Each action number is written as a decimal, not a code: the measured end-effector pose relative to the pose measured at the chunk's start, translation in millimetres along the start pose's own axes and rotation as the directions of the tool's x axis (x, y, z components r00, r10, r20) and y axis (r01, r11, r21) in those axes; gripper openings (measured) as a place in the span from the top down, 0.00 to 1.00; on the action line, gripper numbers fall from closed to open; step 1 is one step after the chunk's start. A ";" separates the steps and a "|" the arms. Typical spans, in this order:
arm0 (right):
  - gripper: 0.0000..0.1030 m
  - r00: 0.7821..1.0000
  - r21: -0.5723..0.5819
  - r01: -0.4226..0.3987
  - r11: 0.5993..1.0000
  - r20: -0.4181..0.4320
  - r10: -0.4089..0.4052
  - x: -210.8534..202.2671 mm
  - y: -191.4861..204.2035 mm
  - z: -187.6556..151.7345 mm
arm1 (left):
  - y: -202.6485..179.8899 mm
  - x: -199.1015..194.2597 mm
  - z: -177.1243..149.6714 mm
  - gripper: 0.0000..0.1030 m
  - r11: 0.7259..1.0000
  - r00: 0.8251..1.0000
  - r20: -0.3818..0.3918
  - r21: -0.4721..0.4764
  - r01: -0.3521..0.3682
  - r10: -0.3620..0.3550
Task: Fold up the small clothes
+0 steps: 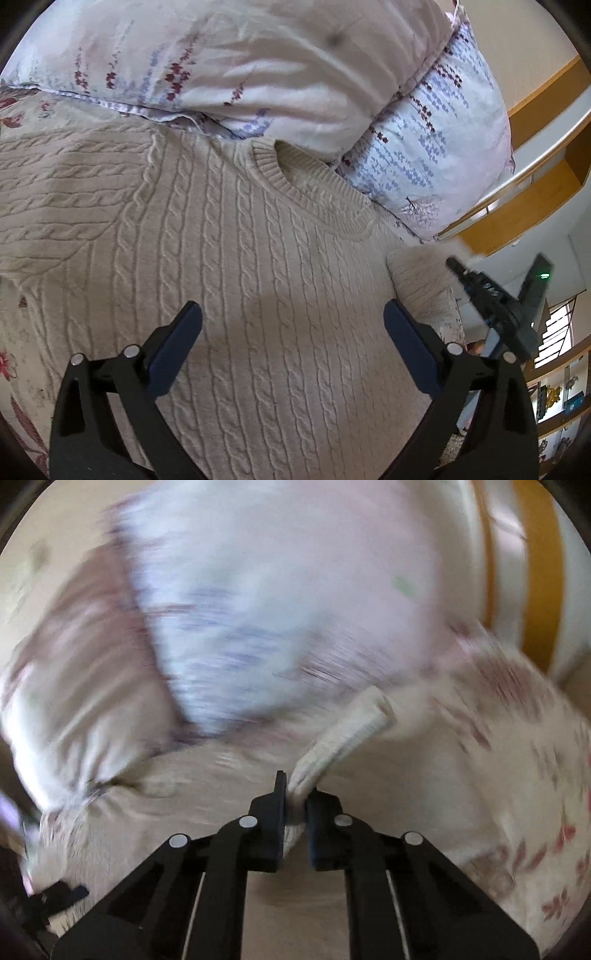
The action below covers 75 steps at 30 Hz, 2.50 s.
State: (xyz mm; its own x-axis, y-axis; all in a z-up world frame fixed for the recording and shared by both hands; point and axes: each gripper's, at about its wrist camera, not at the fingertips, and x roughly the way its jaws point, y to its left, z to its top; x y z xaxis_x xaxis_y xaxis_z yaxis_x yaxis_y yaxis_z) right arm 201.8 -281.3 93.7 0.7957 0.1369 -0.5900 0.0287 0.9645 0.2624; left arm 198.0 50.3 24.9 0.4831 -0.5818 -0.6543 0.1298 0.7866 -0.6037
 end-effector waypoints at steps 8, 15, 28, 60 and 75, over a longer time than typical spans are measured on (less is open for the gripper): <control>0.72 0.895 -0.129 -0.300 0.945 -0.380 0.233 51.7 83.5 -57.7 | 11.3 6.9 -2.6 0.18 0.991 0.997 -0.044 -0.117 0.058 -0.063; 0.56 0.902 0.265 -0.252 0.931 -0.284 0.325 7.8 -26.8 -54.0 | 7.1 40.4 -8.9 0.37 0.957 0.979 -0.125 -0.262 0.125 -0.162; 0.56 0.962 0.517 -0.136 0.845 -0.134 0.237 -37.2 -129.9 -58.3 | -18.5 92.6 -10.5 0.91 0.941 0.967 -0.218 -0.335 0.052 -0.131; 0.60 0.990 0.576 0.090 0.813 -0.142 -0.009 -12.9 -130.1 -74.1 | 39.3 -20.8 16.9 0.47 0.990 0.997 -0.016 -0.117 -0.073 0.072; 0.42 0.983 0.288 -0.078 0.954 -0.135 0.121 -24.0 -45.7 -69.5 | 209.3 -184.1 -5.6 0.53 0.801 0.912 0.216 -0.573 -0.172 0.350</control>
State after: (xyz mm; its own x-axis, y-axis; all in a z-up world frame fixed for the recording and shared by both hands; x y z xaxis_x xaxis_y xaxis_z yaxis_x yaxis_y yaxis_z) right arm 139.3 -312.9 42.7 0.7044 0.2818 -0.6515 0.1399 0.8447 0.5166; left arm 131.4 320.9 16.4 0.6726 -0.2104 -0.7095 -0.4755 0.6117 -0.6322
